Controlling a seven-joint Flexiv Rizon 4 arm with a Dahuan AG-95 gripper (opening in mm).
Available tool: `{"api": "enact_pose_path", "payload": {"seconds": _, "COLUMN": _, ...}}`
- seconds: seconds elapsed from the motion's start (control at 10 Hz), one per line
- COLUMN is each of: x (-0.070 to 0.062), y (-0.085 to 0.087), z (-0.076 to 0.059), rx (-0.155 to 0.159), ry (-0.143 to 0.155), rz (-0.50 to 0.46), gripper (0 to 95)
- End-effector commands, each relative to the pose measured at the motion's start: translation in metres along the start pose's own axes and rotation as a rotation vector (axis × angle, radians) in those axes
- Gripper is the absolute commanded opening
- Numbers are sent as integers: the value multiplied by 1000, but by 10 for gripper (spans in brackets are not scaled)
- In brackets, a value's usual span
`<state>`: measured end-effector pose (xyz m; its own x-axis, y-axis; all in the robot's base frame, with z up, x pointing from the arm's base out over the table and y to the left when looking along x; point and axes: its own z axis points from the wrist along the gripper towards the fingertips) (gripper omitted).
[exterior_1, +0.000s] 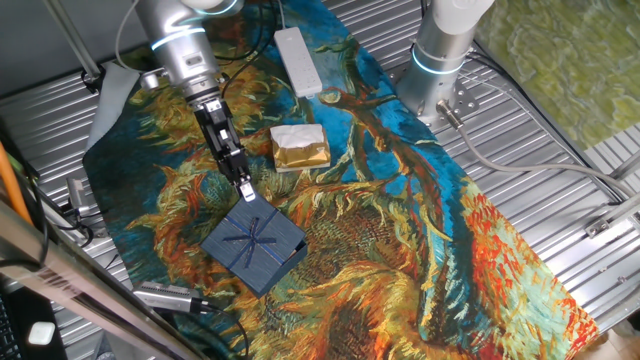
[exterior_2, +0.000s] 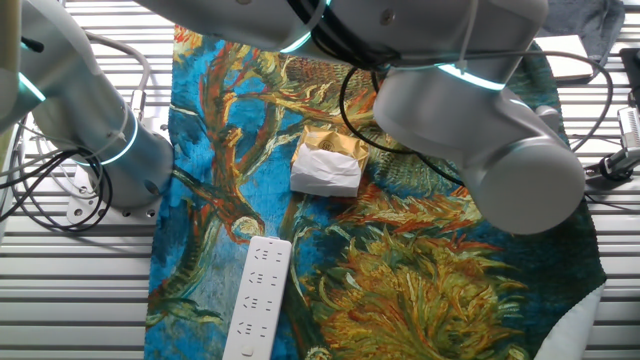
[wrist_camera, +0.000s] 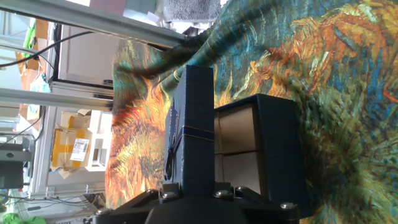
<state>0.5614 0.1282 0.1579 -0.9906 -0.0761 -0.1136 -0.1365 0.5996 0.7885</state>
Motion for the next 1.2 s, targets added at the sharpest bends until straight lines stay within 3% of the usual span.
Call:
{"api": "enact_pose_path", "payload": {"seconds": 0.1, "x": 0, "y": -1, "z": 1, "rx": -1, "ry": 0, "rz": -3, "gripper": 0}}
{"api": "enact_pose_path", "payload": {"seconds": 1.2, "x": 0, "y": -12, "z": 5, "rx": -18, "ry": -4, "rz": -35, "gripper": 0}}
